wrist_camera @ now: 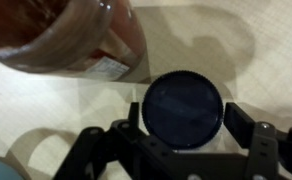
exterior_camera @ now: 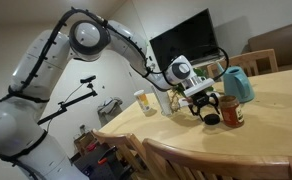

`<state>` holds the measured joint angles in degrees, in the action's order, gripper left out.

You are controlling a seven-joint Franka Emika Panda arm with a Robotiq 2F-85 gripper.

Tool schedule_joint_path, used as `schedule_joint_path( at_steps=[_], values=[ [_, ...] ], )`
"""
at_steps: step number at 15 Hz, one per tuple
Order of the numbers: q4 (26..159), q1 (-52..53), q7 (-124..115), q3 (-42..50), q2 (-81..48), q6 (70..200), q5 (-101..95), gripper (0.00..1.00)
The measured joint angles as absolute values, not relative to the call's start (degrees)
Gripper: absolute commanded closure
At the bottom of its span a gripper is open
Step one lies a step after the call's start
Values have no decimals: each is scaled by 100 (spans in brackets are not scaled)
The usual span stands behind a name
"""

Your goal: Uncover the jar and put the lid on the table

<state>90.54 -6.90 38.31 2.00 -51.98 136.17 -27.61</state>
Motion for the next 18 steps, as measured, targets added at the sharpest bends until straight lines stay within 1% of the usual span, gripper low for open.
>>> schedule_joint_path(
  at_steps=[6, 10, 14, 18],
  values=[
    [8982, -673, 3809, 232, -5248, 13624, -2768, 0],
    [9011, -470, 3427, 493, -5216, 13903, -2949, 0],
    [9311, -166, 2760, 807, -4942, 14261, -3345, 0],
    [9757, 121, 1911, 971, -4540, 14292, -3696, 0]
  ],
)
